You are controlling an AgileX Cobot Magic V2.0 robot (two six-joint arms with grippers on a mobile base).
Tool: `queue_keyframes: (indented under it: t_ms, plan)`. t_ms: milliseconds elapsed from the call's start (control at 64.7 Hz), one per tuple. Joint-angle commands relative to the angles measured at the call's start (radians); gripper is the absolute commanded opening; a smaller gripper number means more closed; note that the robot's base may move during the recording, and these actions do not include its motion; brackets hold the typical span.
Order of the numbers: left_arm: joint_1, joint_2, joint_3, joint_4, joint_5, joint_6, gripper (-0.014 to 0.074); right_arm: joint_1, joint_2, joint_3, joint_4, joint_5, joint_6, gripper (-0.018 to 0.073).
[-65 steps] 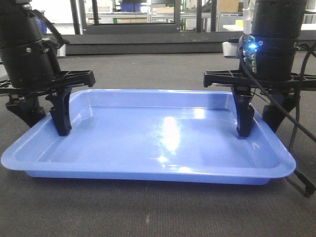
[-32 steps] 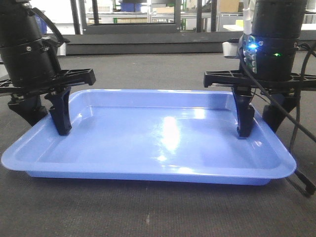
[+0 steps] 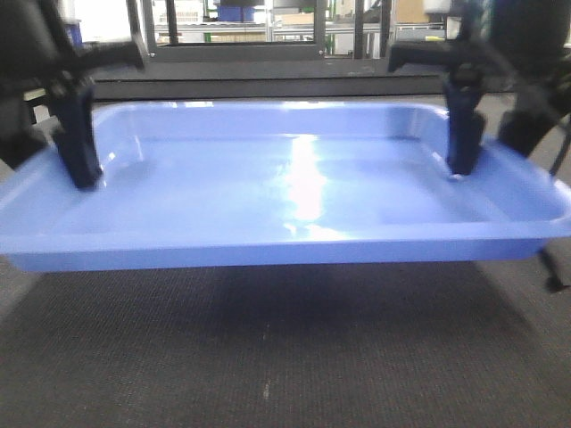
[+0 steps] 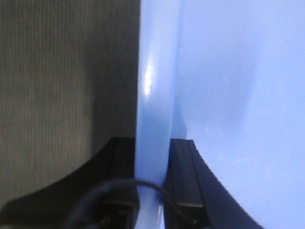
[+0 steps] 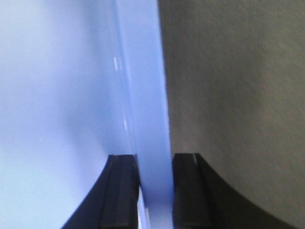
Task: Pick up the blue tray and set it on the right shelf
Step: 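Lift the tray off the table with both grippers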
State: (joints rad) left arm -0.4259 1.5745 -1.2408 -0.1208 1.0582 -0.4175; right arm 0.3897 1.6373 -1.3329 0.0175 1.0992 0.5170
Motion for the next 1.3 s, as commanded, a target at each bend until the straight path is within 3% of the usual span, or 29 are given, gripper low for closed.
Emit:
queue_keyframes:
  t_ms: [0, 93, 263, 588, 1036, 1284]
  plan:
    - [-0.030, -0.118, 0.032, 0.041, 0.019, -0.084, -0.0040, 0.042, -0.133, 0.039, -0.042, 0.001, 0.063, 0.0141]
    - [-0.065, -0.210, 0.115, 0.080, 0.022, -0.158, -0.0040, 0.097, -0.212, 0.107, -0.070, -0.012, 0.121, 0.0141]
    - [-0.123, -0.367, 0.233, 0.078, 0.002, -0.176, -0.0040, 0.159, -0.335, 0.203, -0.070, -0.014, 0.168, 0.0141]
    - [-0.130, -0.458, 0.281, 0.078, 0.018, -0.176, -0.0040, 0.161, -0.464, 0.326, -0.053, -0.016, 0.208, 0.0141]
    - [-0.130, -0.456, 0.281, 0.078, 0.020, -0.069, -0.0040, 0.161, -0.463, 0.327, -0.055, -0.023, 0.144, 0.0141]
    - [-0.130, -0.456, 0.281, 0.072, 0.035, -0.067, -0.0040, 0.161, -0.462, 0.327, -0.055, -0.027, 0.144, 0.0141]
